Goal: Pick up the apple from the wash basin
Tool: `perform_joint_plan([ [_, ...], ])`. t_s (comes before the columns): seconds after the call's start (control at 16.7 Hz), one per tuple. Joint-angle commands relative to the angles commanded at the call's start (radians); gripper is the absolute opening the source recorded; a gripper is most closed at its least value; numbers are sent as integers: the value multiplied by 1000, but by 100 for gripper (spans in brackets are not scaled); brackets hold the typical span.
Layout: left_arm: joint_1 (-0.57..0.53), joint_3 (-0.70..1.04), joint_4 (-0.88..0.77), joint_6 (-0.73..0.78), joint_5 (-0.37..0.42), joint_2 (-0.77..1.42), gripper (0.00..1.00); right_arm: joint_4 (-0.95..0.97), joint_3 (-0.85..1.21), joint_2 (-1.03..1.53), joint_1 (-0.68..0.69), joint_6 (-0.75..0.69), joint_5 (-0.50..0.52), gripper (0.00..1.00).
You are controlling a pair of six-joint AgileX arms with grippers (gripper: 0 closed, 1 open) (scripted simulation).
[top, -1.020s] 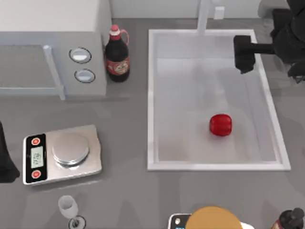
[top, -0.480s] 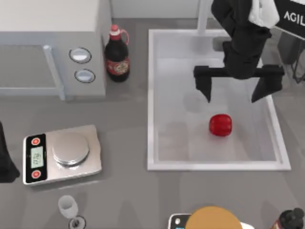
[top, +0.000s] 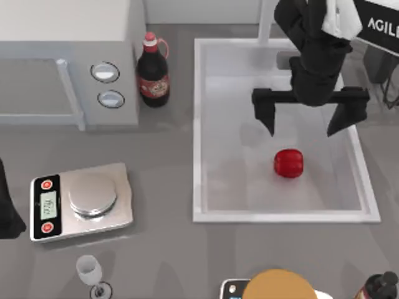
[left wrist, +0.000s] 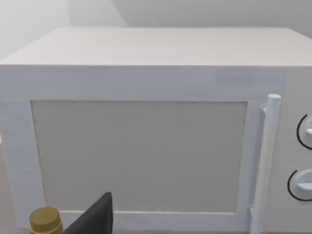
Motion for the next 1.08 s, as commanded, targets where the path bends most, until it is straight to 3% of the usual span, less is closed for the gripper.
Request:
perform_joint_plan([
  [0.54, 0, 0, 0, 0, 0, 0, 100, 388, -180, 194, 5, 3, 3, 100],
  [0.9, 0, 0, 0, 0, 0, 0, 100, 430, -204, 224, 7, 4, 3, 100],
  [1.08, 0, 0, 0, 0, 0, 0, 100, 430, -204, 224, 7, 4, 3, 77],
])
